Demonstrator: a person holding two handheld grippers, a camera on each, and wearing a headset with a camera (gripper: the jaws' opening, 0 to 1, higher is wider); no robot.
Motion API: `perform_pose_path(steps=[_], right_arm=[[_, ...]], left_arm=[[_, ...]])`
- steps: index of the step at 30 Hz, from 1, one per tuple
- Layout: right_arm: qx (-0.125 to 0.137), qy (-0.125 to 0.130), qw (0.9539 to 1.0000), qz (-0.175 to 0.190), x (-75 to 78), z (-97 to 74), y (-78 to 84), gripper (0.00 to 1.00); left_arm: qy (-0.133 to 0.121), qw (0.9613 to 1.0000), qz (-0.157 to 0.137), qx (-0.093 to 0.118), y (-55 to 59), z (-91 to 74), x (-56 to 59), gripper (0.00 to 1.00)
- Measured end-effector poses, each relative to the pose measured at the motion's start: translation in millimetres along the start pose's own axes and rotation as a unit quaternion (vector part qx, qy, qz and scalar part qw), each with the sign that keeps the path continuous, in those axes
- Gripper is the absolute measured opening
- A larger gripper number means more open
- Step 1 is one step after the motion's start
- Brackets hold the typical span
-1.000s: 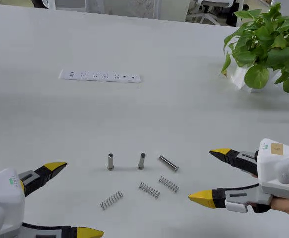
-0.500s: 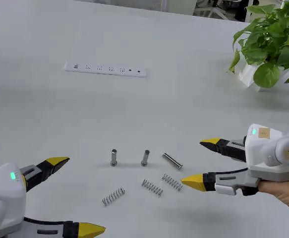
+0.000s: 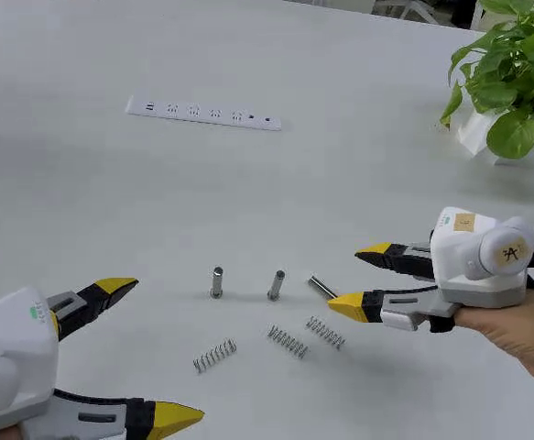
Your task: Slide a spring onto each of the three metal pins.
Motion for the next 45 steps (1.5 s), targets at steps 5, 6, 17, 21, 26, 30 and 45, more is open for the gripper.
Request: perform_pose_path(steps=[5,6,17,21,26,30,45], right_arm=[[-0.016,-0.009,0.9998,0.000,4.9,12.3,0.7,0.41],[-0.021,-0.011,0.9997,0.001,6.0,15.1,0.7,0.39],[-0.067,-0.025,0.9972,0.021,15.5,40.7,8.7,0.25],[-0.086,-0.031,0.9956,0.020,16.5,49.3,11.1,0.22],[-0.107,-0.036,0.9933,0.026,20.7,57.4,13.2,0.16],[-0.123,-0.044,0.9911,0.023,20.7,61.8,14.0,0.14],[-0.159,-0.057,0.9853,0.028,22.3,69.6,21.0,0.08]], left_arm=[[0.000,1.0000,-0.003,-0.002,1.3,2.0,-1.2,0.99],[0.001,1.0000,-0.004,-0.002,1.7,2.8,-1.1,0.99],[0.005,0.9998,-0.018,0.004,2.4,9.3,-3.5,0.99],[0.004,0.9997,-0.023,0.005,3.7,10.4,-5.8,0.99],[0.005,0.9996,-0.028,0.005,5.8,11.2,-8.0,0.99],[0.005,0.9995,-0.031,0.005,7.0,11.5,-9.4,0.98],[0.006,0.9993,-0.037,0.006,9.3,13.3,-10.5,0.98]])
Point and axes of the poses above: the centre of the closed fingertips' face, and the gripper's own axes: z roughly forward along the fingers, x roughly to its right, y roughly out of its underside, the point moved 7 cm from there along -z, roughly backward along the fingers, and after that the axes turned 14 degrees about -z, right-handed, at the moved point
